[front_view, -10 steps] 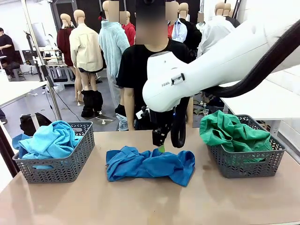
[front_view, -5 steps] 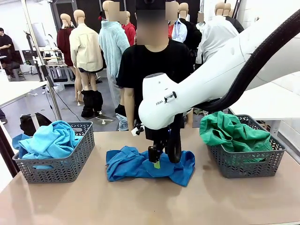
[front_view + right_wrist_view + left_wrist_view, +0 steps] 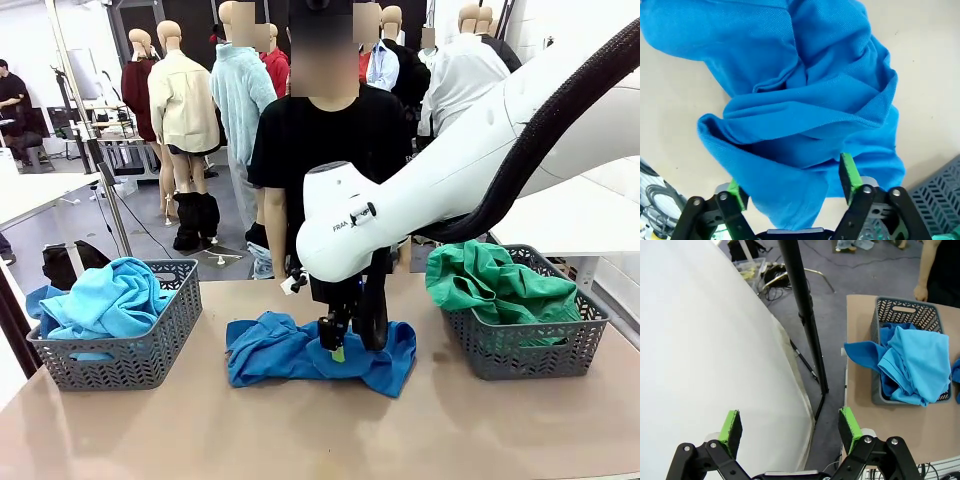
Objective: Sort the tops and bottoms.
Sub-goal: Lift clothes from the center of the table with your right hand.
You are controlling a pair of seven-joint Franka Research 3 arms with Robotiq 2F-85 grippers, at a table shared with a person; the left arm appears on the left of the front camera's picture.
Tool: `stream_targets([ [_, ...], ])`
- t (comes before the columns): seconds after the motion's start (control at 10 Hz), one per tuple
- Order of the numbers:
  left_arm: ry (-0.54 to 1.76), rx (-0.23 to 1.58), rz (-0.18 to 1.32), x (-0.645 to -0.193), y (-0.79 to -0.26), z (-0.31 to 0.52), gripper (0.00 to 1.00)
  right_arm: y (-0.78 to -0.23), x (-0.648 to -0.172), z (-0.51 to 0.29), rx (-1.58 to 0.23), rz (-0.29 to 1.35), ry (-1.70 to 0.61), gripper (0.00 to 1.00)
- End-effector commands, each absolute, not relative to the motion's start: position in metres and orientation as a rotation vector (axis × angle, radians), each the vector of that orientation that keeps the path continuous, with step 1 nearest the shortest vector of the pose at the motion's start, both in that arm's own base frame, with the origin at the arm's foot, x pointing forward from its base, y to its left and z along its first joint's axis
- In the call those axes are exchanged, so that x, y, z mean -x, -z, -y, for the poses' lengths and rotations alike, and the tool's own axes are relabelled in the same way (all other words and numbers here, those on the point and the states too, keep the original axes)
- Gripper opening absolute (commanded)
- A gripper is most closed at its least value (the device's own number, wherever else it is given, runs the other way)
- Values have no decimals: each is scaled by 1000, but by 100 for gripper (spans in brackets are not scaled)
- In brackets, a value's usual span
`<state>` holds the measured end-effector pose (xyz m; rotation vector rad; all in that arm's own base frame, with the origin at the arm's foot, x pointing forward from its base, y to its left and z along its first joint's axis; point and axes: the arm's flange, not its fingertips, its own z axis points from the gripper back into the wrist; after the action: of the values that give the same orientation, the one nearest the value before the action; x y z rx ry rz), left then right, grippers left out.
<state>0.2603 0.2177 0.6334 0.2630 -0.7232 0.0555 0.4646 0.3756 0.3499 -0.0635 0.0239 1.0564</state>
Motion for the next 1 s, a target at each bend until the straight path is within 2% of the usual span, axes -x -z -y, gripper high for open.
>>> stream_targets([
  [0.0,-39,-258,726,-259,-631,-219,100,-347,-466,-379,89,-4,-1063,43],
  [0.2,-39,-258,726,-259,-631,-219,100,-349,-463,-379,92,10,-1064,4],
  [0.3,-39,-258,726,-259,-631,-219,100,-351,-460,-379,92,15,-1064,0],
  [0.5,-39,-258,726,-259,-631,-219,100,-363,-455,-378,108,32,-1073,0],
  [0.9,-39,-258,726,-259,-631,-219,100,-433,-434,-367,191,100,-1034,0],
])
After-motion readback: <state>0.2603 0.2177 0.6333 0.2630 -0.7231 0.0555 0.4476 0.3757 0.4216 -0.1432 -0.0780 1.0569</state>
